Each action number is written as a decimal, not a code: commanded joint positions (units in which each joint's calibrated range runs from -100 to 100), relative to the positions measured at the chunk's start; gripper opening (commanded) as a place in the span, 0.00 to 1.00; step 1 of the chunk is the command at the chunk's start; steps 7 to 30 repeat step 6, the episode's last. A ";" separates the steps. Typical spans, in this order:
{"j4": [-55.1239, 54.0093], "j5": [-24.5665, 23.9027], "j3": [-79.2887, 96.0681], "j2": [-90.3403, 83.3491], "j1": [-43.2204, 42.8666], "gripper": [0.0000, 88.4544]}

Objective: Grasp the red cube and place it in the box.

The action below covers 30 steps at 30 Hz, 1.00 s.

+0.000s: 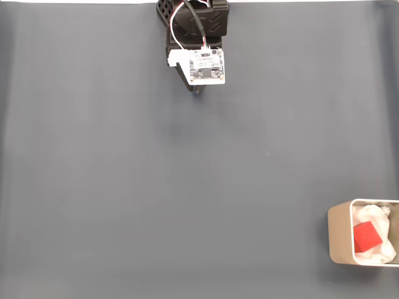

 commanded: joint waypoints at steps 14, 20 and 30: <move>1.28 -0.63 0.45 0.00 0.73 0.00; 1.28 -0.63 0.45 0.00 0.73 0.00; 1.28 -0.63 0.45 0.00 0.73 0.00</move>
